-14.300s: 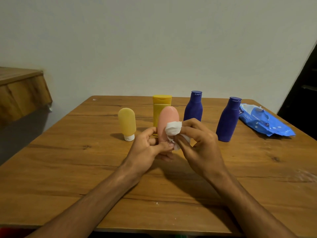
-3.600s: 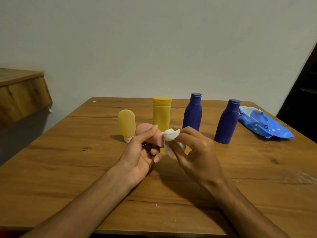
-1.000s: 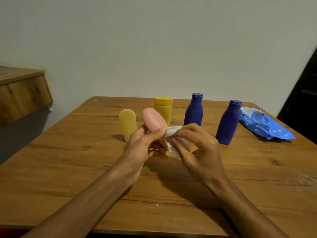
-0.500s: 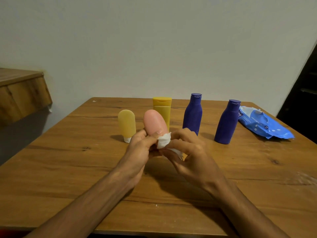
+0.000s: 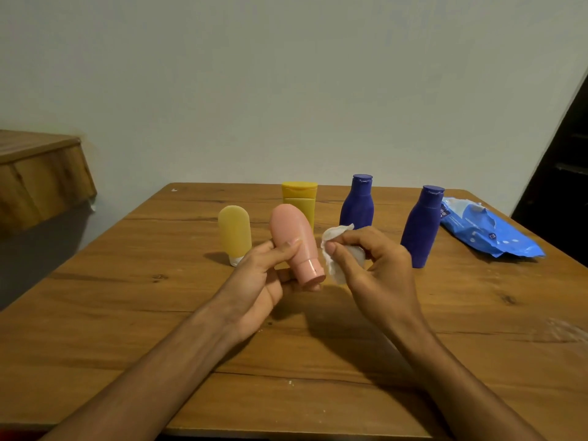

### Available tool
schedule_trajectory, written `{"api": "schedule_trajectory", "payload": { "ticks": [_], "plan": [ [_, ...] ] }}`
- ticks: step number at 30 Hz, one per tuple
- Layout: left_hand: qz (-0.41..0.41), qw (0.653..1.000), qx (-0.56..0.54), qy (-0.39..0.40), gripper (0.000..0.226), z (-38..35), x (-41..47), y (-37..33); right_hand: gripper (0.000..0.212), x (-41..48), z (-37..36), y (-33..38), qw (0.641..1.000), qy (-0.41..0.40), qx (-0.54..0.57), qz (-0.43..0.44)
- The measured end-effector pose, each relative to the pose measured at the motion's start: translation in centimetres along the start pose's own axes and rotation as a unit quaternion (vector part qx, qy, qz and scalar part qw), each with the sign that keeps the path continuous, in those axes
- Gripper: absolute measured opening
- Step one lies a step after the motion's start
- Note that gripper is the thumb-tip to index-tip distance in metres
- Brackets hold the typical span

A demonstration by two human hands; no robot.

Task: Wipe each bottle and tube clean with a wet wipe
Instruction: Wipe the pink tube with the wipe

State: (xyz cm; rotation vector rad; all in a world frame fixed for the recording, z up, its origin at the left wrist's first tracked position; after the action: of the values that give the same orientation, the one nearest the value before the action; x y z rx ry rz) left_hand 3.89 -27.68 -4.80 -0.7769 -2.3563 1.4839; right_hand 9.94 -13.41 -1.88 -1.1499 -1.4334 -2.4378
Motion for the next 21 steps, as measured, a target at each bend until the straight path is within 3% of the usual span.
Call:
{"api": "schedule_trajectory", "payload": {
  "ticks": [3, 7, 10, 17, 21],
  "plan": [
    [-0.002, 1.000, -0.025, 0.002, 0.055, -0.1, 0.2, 0.0, 0.013, 0.0, -0.2, -0.2, 0.994, 0.015, 0.090, -0.066],
    [-0.005, 0.998, -0.055, -0.024, 0.063, 0.5, 0.5, 0.1, 0.014, -0.4, -1.1, -0.1, 0.988, 0.059, 0.118, -0.086],
    [-0.010, 0.997, -0.063, -0.038, 0.070, 0.9, 0.7, 0.2, 0.015, -0.4, -1.2, 0.0, 0.992, 0.064, 0.095, -0.062],
    [0.023, 0.993, -0.113, 0.039, 0.046, -0.6, 0.2, 0.9, 0.019, -0.6, -1.6, 0.3, 0.996, 0.080, -0.001, 0.043],
    [0.012, 0.993, -0.113, 0.029, 0.047, -0.7, 0.2, 0.9, 0.018, -0.7, -1.9, 0.4, 0.991, 0.115, -0.029, 0.066]
  ]
}}
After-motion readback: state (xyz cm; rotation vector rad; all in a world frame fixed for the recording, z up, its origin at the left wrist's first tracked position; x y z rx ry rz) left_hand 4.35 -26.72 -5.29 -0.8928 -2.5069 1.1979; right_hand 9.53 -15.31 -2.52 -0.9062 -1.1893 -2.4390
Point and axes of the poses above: each hand's wrist, its own x-axis towards the middle knuckle, its own z-axis out of the back of the hand, y = z × x, the point moved 5 cm from there along x, towards the middle knuckle, and after that the axes turned 5 degrees about x, right-handed, at the moved point
